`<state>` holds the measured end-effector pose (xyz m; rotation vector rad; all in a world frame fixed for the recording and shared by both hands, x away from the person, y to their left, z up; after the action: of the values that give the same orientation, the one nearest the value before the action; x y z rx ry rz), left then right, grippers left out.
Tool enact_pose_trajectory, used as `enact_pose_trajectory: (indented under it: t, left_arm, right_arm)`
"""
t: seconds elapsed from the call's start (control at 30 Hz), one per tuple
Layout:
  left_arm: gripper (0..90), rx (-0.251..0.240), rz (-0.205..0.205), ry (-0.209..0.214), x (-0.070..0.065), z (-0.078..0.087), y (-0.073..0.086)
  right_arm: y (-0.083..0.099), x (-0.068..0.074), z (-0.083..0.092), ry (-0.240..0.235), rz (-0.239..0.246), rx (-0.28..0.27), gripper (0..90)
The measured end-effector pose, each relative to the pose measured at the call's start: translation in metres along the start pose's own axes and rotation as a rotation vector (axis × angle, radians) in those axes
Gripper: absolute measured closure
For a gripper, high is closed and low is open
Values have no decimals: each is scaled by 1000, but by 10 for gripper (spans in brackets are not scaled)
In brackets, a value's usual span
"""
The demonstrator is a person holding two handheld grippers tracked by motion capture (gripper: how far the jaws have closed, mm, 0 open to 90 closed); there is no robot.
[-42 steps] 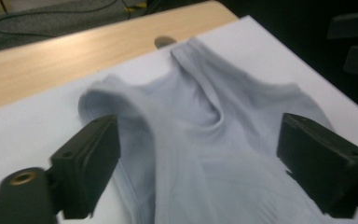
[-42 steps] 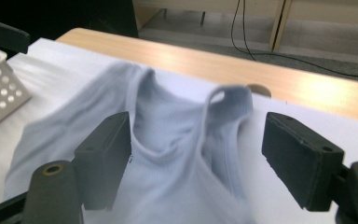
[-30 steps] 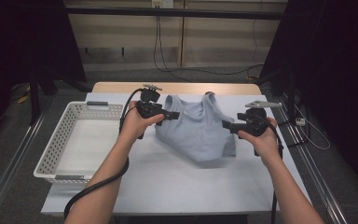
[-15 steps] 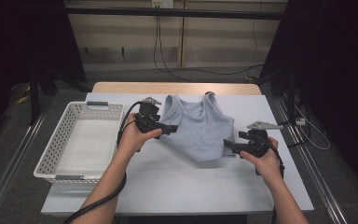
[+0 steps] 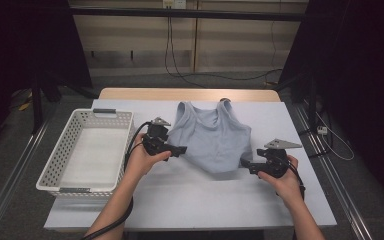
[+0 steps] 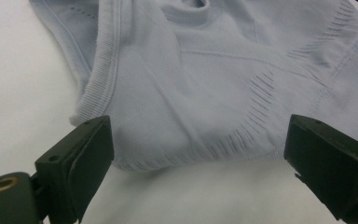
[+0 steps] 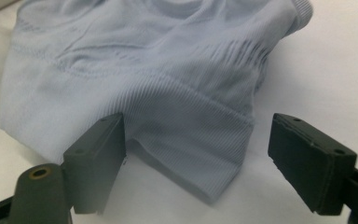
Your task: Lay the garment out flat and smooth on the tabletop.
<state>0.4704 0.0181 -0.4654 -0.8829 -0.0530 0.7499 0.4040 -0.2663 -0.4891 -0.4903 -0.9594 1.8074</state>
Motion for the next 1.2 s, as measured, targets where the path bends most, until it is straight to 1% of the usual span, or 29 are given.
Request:
enact_pose_trajectory:
  t: [0.03,0.1,0.23,0.27,0.37,0.4,0.43,0.47,0.5,0.53,0.57,0.73,0.77,0.83,0.87,0.9,0.93,1.07,1.2]
  left_arm:
    - [83,-8,1,-5,-1,0,0]
    - [82,3,-13,-12,0,1,2]
    - [80,-1,-3,-17,0,1,6]
    - [79,12,-14,-12,-1,1,8]
    - [79,11,-13,-8,-1,1,9]
    - [79,2,-3,-15,-1,1,9]
    - [79,0,-4,-21,-1,2,9]
    - [78,7,-14,-18,0,3,9]
    - [78,3,-12,-16,-1,3,9]
    - [78,-9,-1,-15,-1,4,8]
    - [78,-2,-10,-16,0,5,8]
    - [78,-13,-4,-21,0,4,9]
    - [78,-2,-8,-19,0,4,10]
    - [78,-6,-4,-20,-1,3,10]
    - [78,-1,-8,-20,-1,3,11]
    - [78,4,-14,-23,0,3,12]
    - [78,2,-9,-23,0,2,12]
    - [78,8,-8,-22,0,1,13]
    - [78,15,-12,-21,-1,0,14]
  right_arm:
    - [1,1,-1,2,4,7,187]
    - [3,3,-1,0,14,11,186]
    - [6,4,-1,5,23,17,184]
    - [6,4,0,6,26,15,184]
    - [5,5,1,3,33,11,191]
    - [5,6,2,2,40,12,200]
    - [6,6,2,4,46,15,202]
    - [6,6,2,8,53,18,204]
    - [6,7,2,9,57,18,212]
    - [6,7,3,8,58,19,219]
    - [6,7,3,8,58,16,224]
    - [8,3,4,14,60,23,251]
    - [9,3,4,14,59,20,253]
    - [9,1,5,13,54,19,261]
    - [10,0,5,14,53,19,270]
    - [10,-1,5,18,59,21,275]
    - [12,-2,5,21,58,27,276]
    - [15,-4,4,23,65,42,310]
    - [19,-3,1,25,88,63,336]
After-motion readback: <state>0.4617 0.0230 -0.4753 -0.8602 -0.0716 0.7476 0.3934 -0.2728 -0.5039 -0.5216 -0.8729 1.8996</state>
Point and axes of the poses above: each handheld gripper's, and its own axes: z roughly backward along the jaws, y roughly out of its underside, x roughly to its left, the point moved 8 cm from there along -z, roughly forward along the jaws, and after that the axes turned 3 degrees about y, right-handed, at the moved point
